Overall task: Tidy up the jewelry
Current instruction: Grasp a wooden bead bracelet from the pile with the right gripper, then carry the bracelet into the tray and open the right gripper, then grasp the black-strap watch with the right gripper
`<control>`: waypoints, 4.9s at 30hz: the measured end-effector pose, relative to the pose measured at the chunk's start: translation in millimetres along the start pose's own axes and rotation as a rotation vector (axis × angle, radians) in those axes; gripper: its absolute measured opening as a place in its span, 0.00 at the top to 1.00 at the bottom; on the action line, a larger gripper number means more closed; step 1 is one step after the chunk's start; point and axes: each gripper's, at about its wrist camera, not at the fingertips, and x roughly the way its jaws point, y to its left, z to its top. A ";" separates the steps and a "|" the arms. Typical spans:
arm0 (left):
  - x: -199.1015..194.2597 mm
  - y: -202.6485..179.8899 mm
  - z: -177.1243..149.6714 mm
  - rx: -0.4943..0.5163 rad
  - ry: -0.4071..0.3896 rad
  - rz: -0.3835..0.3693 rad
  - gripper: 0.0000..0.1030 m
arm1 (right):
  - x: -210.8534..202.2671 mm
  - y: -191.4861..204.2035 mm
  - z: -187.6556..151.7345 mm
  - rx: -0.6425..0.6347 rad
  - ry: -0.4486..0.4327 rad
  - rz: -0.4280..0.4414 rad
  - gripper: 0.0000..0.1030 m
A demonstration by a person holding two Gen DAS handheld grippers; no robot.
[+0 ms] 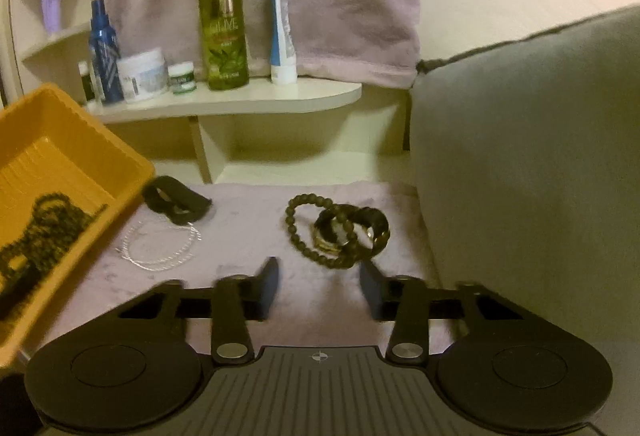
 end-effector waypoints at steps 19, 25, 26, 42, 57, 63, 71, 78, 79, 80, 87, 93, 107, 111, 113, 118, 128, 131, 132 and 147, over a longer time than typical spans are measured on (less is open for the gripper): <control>0.4 -1.0 1.4 0.010 0.009 0.005 0.94 | 54.0 3.5 11.7 -0.045 0.044 -0.110 0.90; 0.7 -1.0 1.4 0.013 0.009 0.007 0.94 | 35.3 6.2 13.5 -0.019 0.023 -0.100 0.93; 0.6 -0.7 1.4 0.014 0.009 0.007 0.94 | 31.1 7.7 13.8 -0.017 0.020 -0.093 0.93; 0.4 -1.2 1.3 0.009 0.004 0.001 0.94 | -30.7 64.2 31.7 -0.085 -0.027 0.083 0.93; -1.1 -0.5 1.4 0.004 0.001 -0.006 0.94 | -40.4 155.4 58.7 -0.164 -0.017 0.396 0.93; -0.9 1.8 0.9 -0.002 0.003 -0.011 0.94 | -32.3 189.7 61.3 -0.171 0.017 0.502 0.93; 0.5 3.1 0.7 -0.006 0.005 -0.011 0.94 | -11.6 207.6 57.6 -0.145 0.085 0.555 0.93; 1.5 4.1 0.6 -0.009 0.006 -0.012 0.94 | 1.2 202.6 51.7 -0.140 0.107 0.541 0.79; 1.7 4.4 0.6 -0.010 0.007 -0.012 0.94 | 0.9 200.3 50.8 -0.136 0.104 0.540 0.67; 2.1 4.7 0.5 -0.011 0.007 -0.012 0.94 | 0.8 198.1 50.6 -0.128 0.101 0.539 0.59; 2.5 5.0 0.2 -0.011 0.007 -0.012 0.94 | -2.8 173.1 52.0 -0.083 0.080 0.482 0.54; 2.6 5.3 -0.2 -0.012 0.008 -0.012 0.94 | -3.0 136.9 45.1 -0.029 0.083 0.409 0.53; 6.9 6.2 -1.8 -0.007 0.014 -0.007 0.94 | -6.5 38.1 13.8 0.057 0.078 0.130 0.51; 6.9 6.2 -1.5 -0.006 0.014 -0.006 0.94 | -5.9 16.0 11.2 0.062 0.067 0.049 0.51; 6.4 6.0 -1.4 -0.004 0.014 -0.004 0.94 | -5.2 7.5 12.3 0.054 0.057 0.017 0.51; 6.1 5.4 -1.4 -0.001 0.016 -0.002 0.94 | -0.1 -3.3 18.0 -0.020 0.020 -0.055 0.51; 5.1 2.0 -0.8 0.008 0.022 0.007 0.94 | 29.5 -11.2 23.0 -0.228 0.019 -0.081 0.51; 6.1 2.3 -0.7 0.009 0.023 0.007 0.94 | 37.3 -12.5 21.9 -0.255 0.039 -0.065 0.51; 6.0 2.2 -0.6 0.009 0.023 0.007 0.94 | 38.6 -11.7 21.5 -0.266 0.040 -0.057 0.51; 4.8 2.0 -0.4 0.015 0.021 0.006 0.94 | 28.3 -12.3 26.6 -0.169 0.077 0.007 0.76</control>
